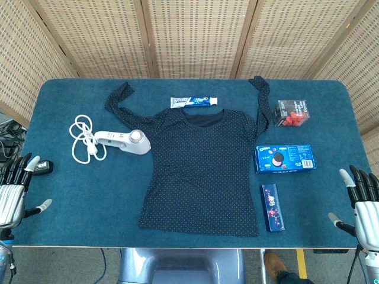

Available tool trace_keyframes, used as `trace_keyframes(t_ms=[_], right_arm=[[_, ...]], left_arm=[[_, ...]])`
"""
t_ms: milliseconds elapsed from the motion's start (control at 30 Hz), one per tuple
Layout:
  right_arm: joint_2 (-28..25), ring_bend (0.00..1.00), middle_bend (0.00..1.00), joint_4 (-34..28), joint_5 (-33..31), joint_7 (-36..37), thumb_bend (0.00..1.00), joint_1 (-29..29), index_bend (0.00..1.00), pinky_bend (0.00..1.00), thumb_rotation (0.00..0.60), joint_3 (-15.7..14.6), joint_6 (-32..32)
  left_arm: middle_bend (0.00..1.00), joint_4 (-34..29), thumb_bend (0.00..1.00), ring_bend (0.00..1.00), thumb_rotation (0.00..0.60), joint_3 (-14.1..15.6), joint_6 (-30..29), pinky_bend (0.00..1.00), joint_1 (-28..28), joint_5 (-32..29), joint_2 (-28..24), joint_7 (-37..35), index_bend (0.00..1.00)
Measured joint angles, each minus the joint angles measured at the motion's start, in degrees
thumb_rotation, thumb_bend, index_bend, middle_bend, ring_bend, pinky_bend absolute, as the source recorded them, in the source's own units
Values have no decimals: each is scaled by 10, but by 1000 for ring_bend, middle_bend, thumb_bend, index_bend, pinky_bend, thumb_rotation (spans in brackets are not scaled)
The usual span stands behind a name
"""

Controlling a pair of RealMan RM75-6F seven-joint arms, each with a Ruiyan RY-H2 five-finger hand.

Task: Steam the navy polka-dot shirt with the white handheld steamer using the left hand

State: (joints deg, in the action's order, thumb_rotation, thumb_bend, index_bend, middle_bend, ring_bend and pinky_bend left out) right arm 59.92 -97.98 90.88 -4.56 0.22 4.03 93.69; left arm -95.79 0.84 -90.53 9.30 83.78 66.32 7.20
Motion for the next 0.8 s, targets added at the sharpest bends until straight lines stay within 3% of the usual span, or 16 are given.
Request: trace_keyframes(t_ms=[367, 533, 700, 800], right_arm=[[2, 0, 0, 1, 0, 2, 0, 3, 0, 0, 600, 0, -7], [5, 0, 0, 2, -4, -2, 0, 7, 0, 0, 600, 1, -16], [8, 0, 0, 1, -7, -7, 0, 11, 0, 0, 600, 0, -27], [10, 0, 0, 1, -10, -11, 0, 13, 0, 0, 600, -1, -33]], left_arm=[[0, 9, 0, 0, 600, -20, 23, 0, 16, 1, 14, 2, 0], [0, 43, 13, 0, 600, -50, 95, 0, 67, -14, 33, -6, 0], [0, 116, 269, 0, 600, -85, 207, 0, 145, -40, 72, -12, 0], [0, 178, 294, 0, 600, -97, 256, 0, 186, -54, 103, -3, 0]])
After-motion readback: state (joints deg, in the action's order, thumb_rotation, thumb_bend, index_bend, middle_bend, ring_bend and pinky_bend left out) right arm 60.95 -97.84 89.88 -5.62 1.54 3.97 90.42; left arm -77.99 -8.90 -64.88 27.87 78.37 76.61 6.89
